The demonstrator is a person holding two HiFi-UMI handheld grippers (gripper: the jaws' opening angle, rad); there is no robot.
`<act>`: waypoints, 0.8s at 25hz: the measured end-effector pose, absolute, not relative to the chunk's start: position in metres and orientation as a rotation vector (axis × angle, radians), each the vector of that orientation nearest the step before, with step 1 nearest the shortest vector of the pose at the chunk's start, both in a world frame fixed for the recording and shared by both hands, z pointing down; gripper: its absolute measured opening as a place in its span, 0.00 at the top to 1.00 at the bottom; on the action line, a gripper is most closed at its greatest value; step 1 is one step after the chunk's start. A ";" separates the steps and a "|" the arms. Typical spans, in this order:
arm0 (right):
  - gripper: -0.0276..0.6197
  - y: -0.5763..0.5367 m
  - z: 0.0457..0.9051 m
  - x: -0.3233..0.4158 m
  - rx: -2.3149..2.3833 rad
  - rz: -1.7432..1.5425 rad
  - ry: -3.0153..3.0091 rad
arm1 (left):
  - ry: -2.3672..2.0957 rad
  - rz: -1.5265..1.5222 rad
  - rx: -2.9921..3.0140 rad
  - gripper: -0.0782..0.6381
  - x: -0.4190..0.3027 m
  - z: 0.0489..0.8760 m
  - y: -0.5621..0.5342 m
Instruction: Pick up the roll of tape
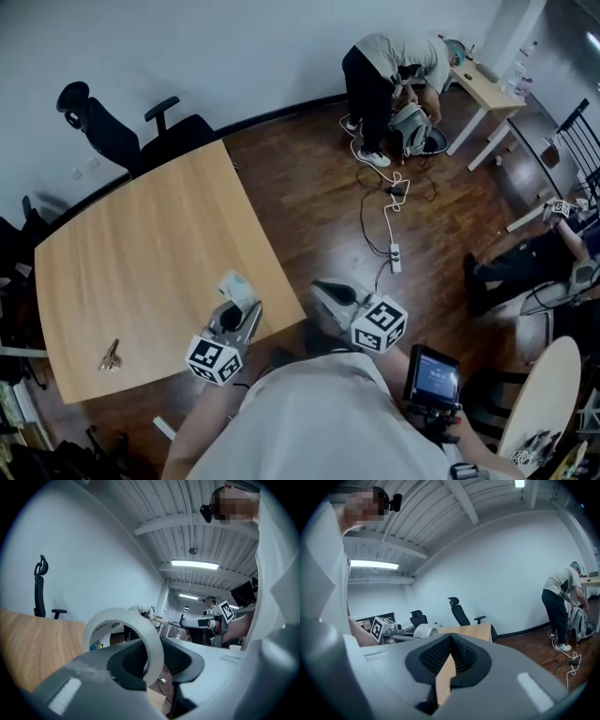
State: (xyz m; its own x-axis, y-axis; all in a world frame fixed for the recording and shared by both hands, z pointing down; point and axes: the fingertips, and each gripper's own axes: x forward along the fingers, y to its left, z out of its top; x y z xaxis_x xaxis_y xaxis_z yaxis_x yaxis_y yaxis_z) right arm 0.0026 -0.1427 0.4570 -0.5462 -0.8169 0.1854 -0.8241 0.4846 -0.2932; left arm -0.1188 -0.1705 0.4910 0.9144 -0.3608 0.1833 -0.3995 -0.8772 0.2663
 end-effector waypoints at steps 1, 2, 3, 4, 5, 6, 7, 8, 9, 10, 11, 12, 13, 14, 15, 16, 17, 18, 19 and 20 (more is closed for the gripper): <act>0.95 -0.141 0.456 -0.001 1.490 0.534 -2.682 | -0.555 0.177 2.780 0.76 -0.123 0.490 -0.170; 0.95 -0.144 0.454 -0.006 1.485 0.515 -2.679 | -0.553 0.170 2.784 0.76 -0.130 0.489 -0.173; 0.95 -0.149 0.451 -0.015 1.470 0.494 -2.683 | -0.561 0.166 2.789 0.76 -0.139 0.486 -0.178; 0.95 -0.155 0.447 -0.025 1.446 0.475 -2.695 | -0.574 0.166 2.790 0.76 -0.148 0.484 -0.183; 0.95 -0.157 0.443 -0.033 1.420 0.462 -2.708 | -0.586 0.167 2.786 0.76 -0.155 0.483 -0.183; 0.95 -0.154 0.441 -0.038 1.399 0.455 -2.719 | -0.595 0.168 2.775 0.76 -0.158 0.484 -0.180; 0.95 -0.149 0.441 -0.040 1.384 0.452 -2.727 | -0.602 0.167 2.761 0.76 -0.157 0.486 -0.173; 0.95 -0.144 0.442 -0.038 1.374 0.451 -2.738 | -0.610 0.165 2.746 0.75 -0.155 0.488 -0.167; 0.95 -0.140 0.443 -0.036 1.366 0.452 -2.751 | -0.621 0.164 2.738 0.75 -0.152 0.490 -0.162; 0.95 -0.139 0.445 -0.034 1.360 0.458 -2.763 | -0.634 0.165 2.735 0.75 -0.149 0.491 -0.158; 0.95 -0.139 0.446 -0.032 1.354 0.468 -2.774 | -0.649 0.165 2.736 0.75 -0.148 0.491 -0.156; 0.95 -0.140 0.446 -0.032 1.342 0.477 -2.784 | -0.663 0.166 2.741 0.75 -0.147 0.490 -0.155; 0.95 -0.141 0.446 -0.033 1.324 0.482 -2.794 | -0.676 0.168 2.746 0.76 -0.147 0.488 -0.155; 0.95 -0.141 0.446 -0.035 1.299 0.478 -2.803 | -0.688 0.170 2.750 0.76 -0.146 0.485 -0.155; 0.95 -0.141 0.446 -0.037 1.272 0.467 -2.809 | -0.702 0.172 2.751 0.76 -0.146 0.483 -0.156; 0.95 -0.142 0.446 -0.038 1.248 0.455 -2.815 | -0.719 0.171 2.750 0.75 -0.145 0.482 -0.158; 0.95 -0.143 0.447 -0.040 1.228 0.450 -2.821 | -0.737 0.169 2.745 0.75 -0.145 0.481 -0.160; 0.95 -0.145 0.447 -0.041 1.212 0.453 -2.830 | -0.755 0.166 2.739 0.75 -0.145 0.481 -0.160; 0.95 -0.146 0.448 -0.042 1.197 0.462 -2.839 | -0.771 0.165 2.732 0.75 -0.145 0.482 -0.160; 0.95 -0.146 0.449 -0.042 1.184 0.472 -2.846 | -0.784 0.167 2.726 0.75 -0.145 0.482 -0.158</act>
